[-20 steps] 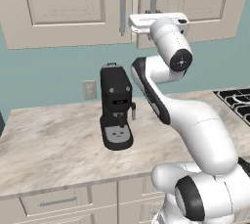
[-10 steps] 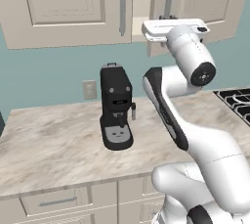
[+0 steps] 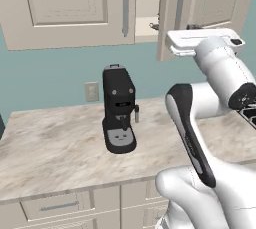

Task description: Get the candle and the beer from the cabinet and move them to the dining counter.

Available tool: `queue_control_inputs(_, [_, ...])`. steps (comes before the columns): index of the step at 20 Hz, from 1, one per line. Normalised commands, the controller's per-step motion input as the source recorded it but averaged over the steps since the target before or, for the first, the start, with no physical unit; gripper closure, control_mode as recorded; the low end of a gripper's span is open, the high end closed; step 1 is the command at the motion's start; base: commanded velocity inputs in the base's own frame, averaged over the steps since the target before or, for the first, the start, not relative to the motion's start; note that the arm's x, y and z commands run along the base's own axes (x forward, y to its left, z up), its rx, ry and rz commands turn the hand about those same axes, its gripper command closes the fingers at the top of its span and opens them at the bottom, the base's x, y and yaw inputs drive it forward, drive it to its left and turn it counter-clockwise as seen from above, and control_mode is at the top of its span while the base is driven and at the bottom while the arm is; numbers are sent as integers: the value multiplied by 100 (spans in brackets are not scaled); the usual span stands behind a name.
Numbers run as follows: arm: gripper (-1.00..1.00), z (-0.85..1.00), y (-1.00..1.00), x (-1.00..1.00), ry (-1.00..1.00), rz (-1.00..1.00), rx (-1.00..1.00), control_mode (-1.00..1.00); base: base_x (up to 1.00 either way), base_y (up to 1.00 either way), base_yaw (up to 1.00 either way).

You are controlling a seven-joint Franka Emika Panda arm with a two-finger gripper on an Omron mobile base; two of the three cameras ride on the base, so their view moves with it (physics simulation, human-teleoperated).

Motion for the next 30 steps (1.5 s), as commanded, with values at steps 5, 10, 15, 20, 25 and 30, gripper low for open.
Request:
queue_control_inputs(5, [100, 0, -20, -81, 1, -1, 0, -100, 0, 0, 0])
queue_control_inputs(10, [100, 0, 17, -68, 0, -16, -1, -100, 0, 0, 0])
queue_control_inputs(15, [100, 0, 79, -16, 0, -29, -4, -100, 0, 0, 0])
queue_control_inputs(20, [100, 0, 88, 9, 0, -29, -4, -100, 0, 0, 0])
queue_control_inputs(25, [-100, 0, 34, 24, -1, -39, 0, -100, 0, 0, 0])
queue_control_inputs(30, [-100, 0, 50, 52, -1, -31, 0, -100, 0, 0, 0])
